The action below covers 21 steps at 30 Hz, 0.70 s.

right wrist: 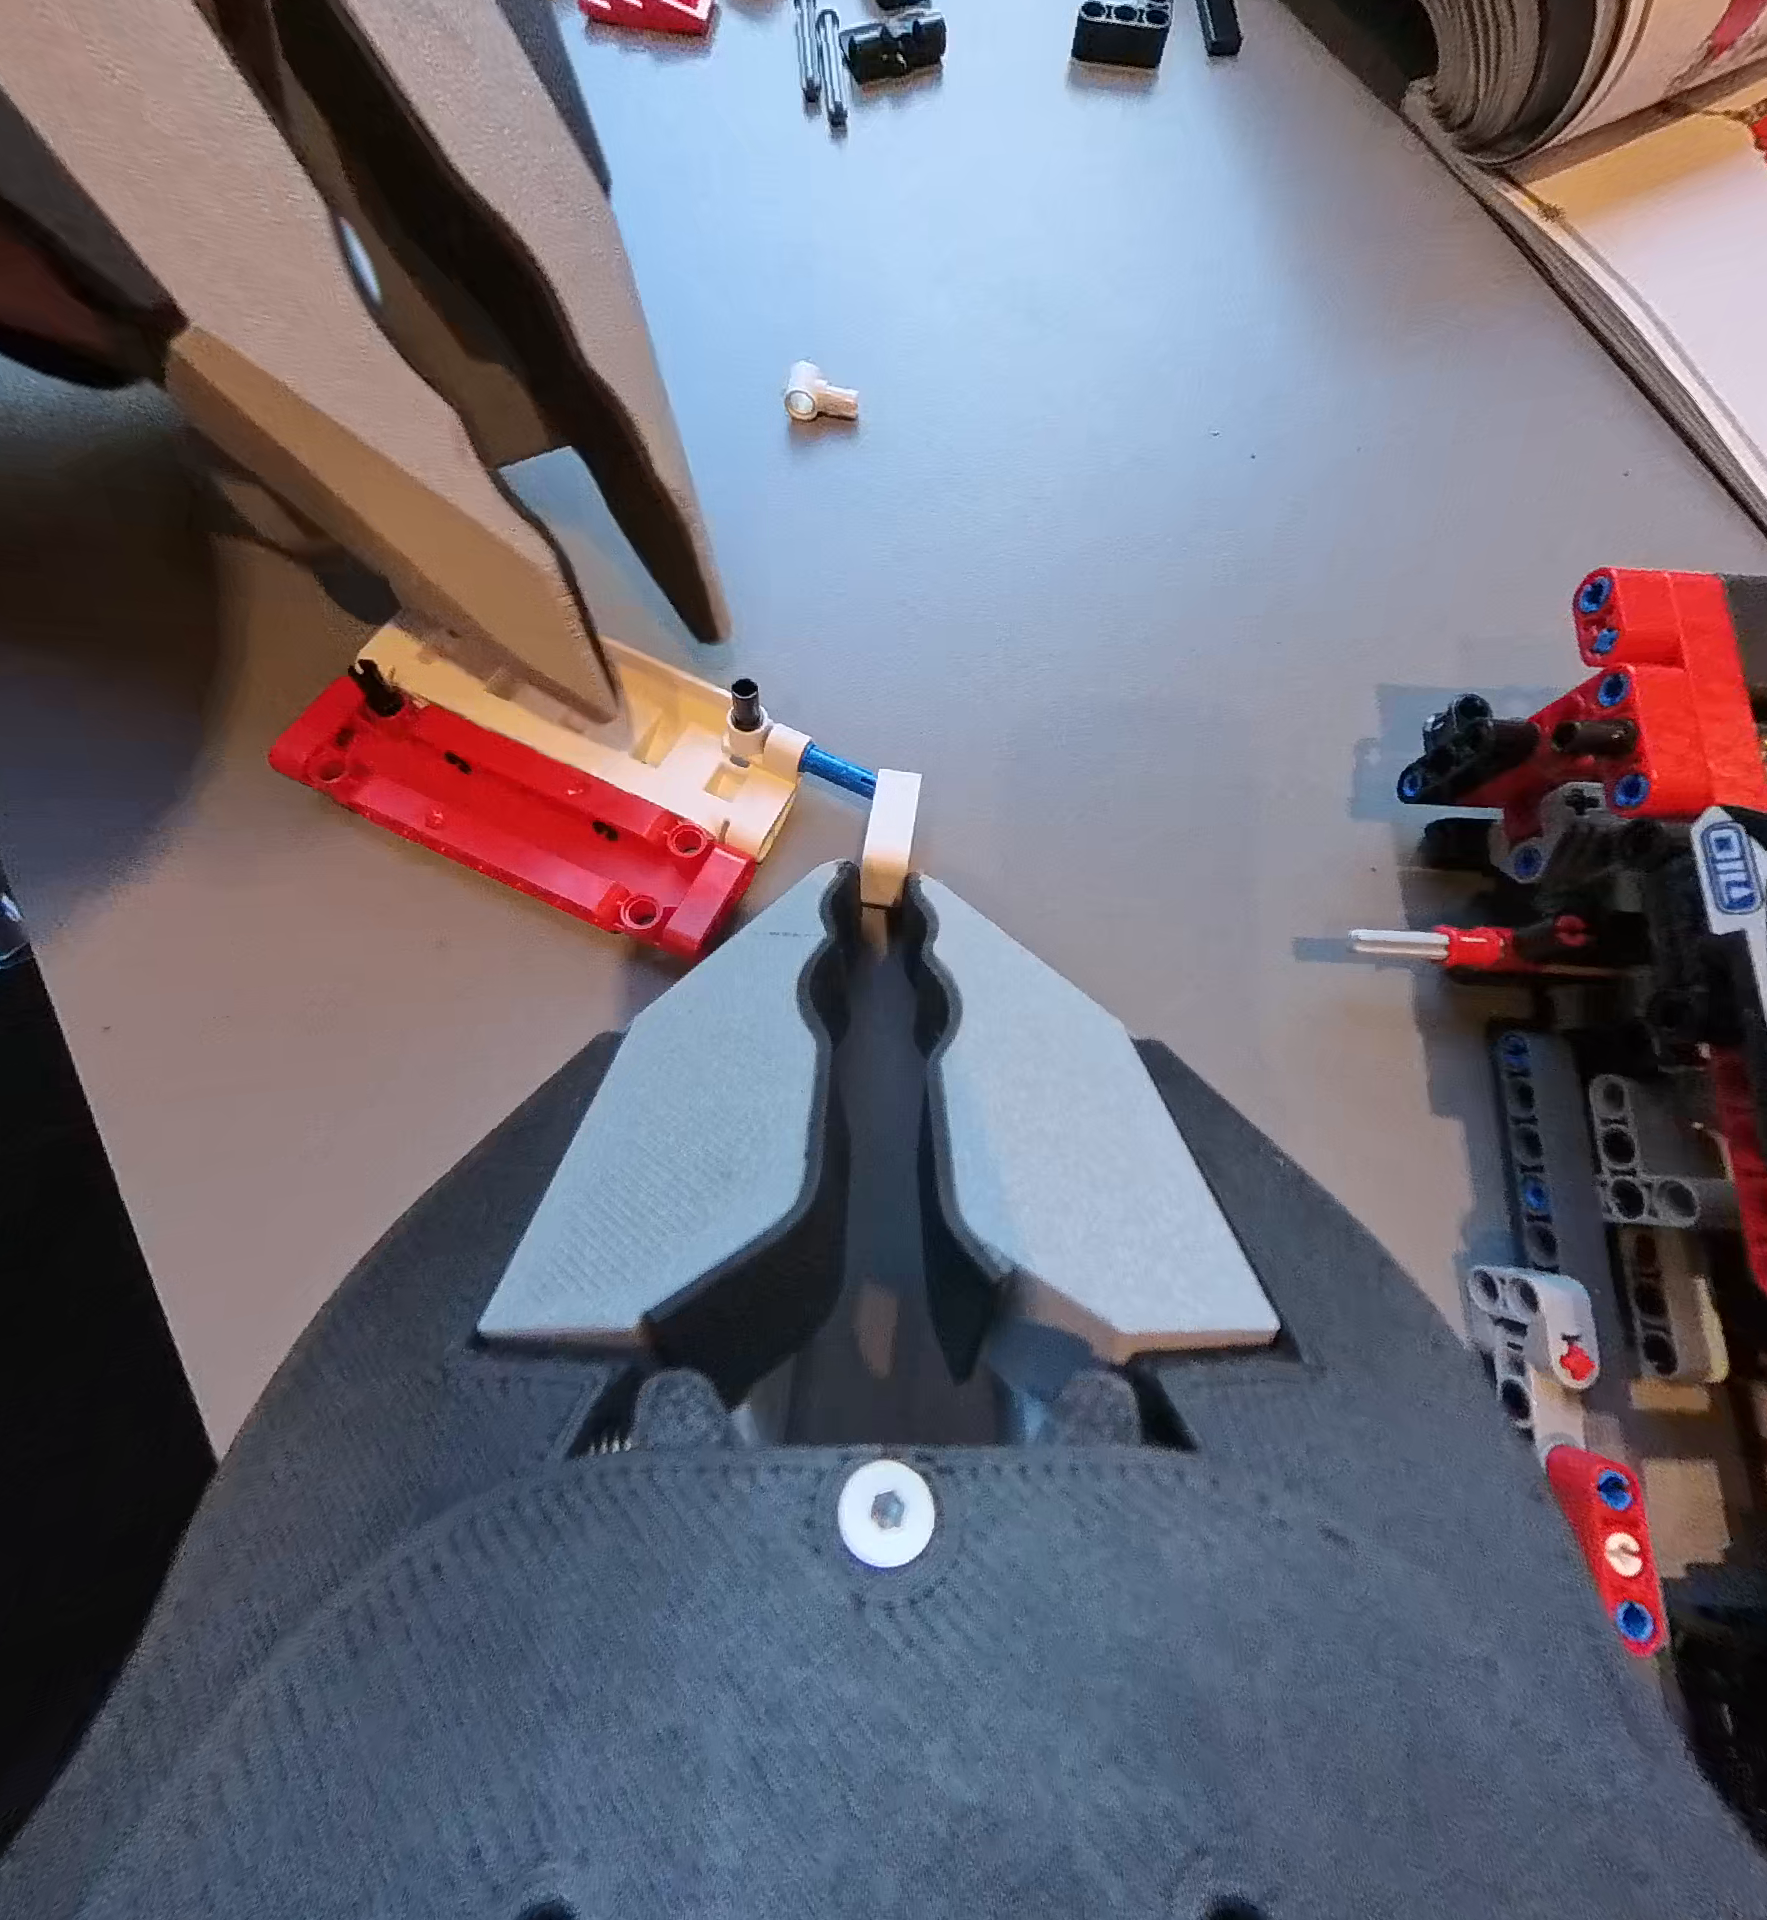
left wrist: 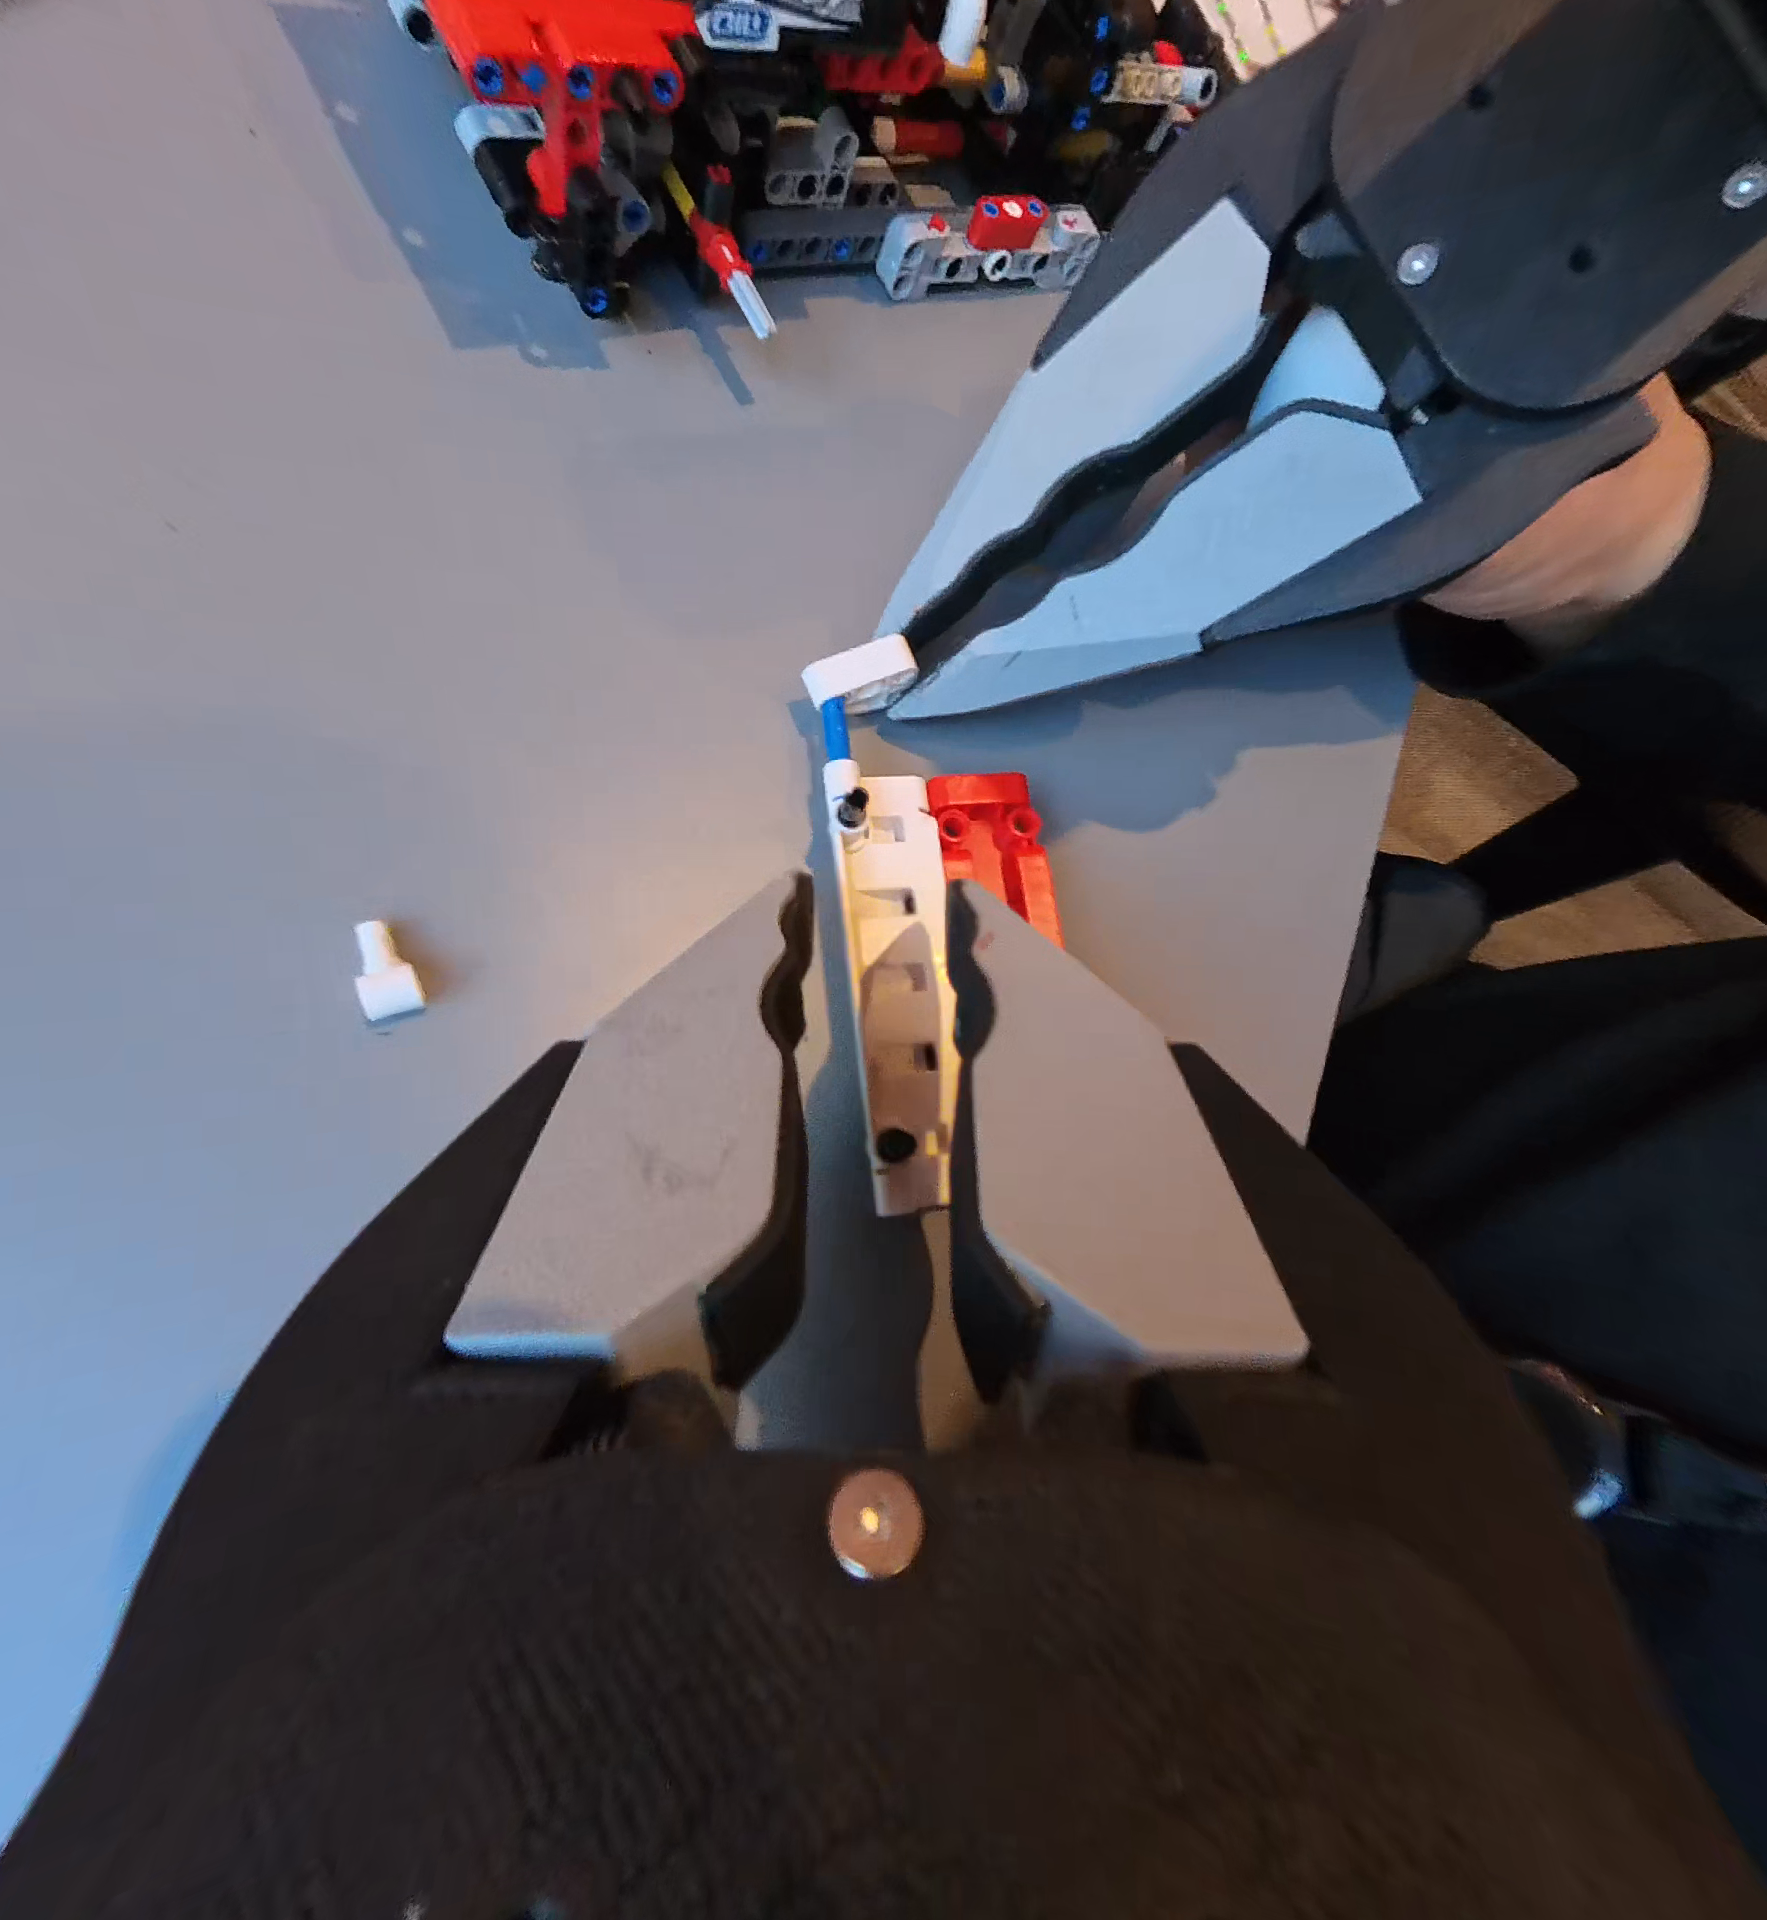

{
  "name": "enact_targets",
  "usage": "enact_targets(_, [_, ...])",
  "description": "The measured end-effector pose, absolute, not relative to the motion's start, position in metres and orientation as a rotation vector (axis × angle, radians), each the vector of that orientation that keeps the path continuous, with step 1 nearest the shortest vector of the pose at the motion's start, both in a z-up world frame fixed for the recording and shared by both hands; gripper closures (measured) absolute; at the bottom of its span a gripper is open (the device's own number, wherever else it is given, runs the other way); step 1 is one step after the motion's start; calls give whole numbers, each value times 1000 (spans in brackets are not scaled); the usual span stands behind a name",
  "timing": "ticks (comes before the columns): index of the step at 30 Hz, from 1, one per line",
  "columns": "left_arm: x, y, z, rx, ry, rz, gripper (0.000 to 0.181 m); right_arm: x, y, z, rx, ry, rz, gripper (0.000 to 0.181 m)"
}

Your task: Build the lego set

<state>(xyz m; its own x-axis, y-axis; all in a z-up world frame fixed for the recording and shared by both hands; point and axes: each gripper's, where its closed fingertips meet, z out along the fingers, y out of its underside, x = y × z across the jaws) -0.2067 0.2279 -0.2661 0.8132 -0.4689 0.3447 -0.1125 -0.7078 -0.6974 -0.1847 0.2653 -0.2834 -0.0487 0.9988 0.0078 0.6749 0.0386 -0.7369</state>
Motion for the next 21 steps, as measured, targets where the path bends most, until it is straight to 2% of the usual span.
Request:
enact_targets(5, [-206,241,-279,-2364,500,-530,161,-185,263,-283,-1698,-1781,794,175])
enact_targets(8, [-198,244,-280,-2353,566,-521,174,-185,262,-283,-1709,-1774,803,175])
enact_targets(21, [-196,245,-280,-2314,510,-583,174,-183,261,-283,-1651,-1842,828,174])
